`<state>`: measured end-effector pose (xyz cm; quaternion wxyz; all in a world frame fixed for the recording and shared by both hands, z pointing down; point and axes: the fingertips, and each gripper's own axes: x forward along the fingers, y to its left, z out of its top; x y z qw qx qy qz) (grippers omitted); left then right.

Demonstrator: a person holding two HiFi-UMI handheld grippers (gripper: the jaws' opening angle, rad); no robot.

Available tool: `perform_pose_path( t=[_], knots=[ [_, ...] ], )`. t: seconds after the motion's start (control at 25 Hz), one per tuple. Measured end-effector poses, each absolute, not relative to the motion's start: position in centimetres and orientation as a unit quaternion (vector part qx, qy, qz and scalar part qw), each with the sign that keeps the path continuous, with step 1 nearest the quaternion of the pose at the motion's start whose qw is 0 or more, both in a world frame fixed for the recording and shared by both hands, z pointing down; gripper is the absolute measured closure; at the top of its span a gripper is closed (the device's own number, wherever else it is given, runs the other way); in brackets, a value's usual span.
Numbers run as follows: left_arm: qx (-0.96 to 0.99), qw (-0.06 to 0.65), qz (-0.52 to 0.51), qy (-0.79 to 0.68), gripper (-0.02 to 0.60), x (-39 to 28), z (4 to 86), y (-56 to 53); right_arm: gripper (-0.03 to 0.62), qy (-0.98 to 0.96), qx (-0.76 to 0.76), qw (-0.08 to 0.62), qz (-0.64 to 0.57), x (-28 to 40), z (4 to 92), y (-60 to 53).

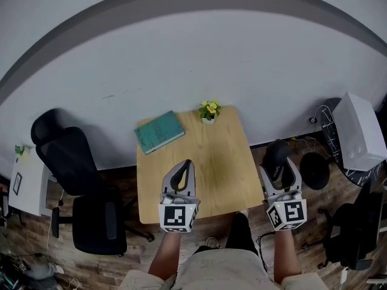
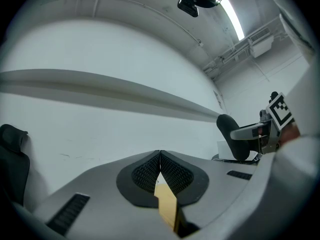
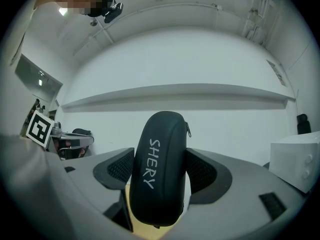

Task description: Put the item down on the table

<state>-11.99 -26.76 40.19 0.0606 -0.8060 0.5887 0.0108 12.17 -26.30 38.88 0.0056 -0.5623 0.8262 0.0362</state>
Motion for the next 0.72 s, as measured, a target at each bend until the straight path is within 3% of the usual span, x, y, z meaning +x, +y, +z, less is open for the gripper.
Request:
perform_pose_path(
  t=[0.32, 0.72],
  knots=[
    [-0.797, 0.057, -0.001, 0.601, 0.574, -12.5, 40.7, -29.9, 0.261, 0.834, -0.552, 0.005, 0.013, 11.9, 40.0, -30.5],
    [-0.787, 0.038, 0.001, 0.616, 0.574, -12.9, 42.7, -32.0, 0.261, 0.851, -0.523, -0.043, -0.015, 10.2, 43.7, -34.1]
  ],
)
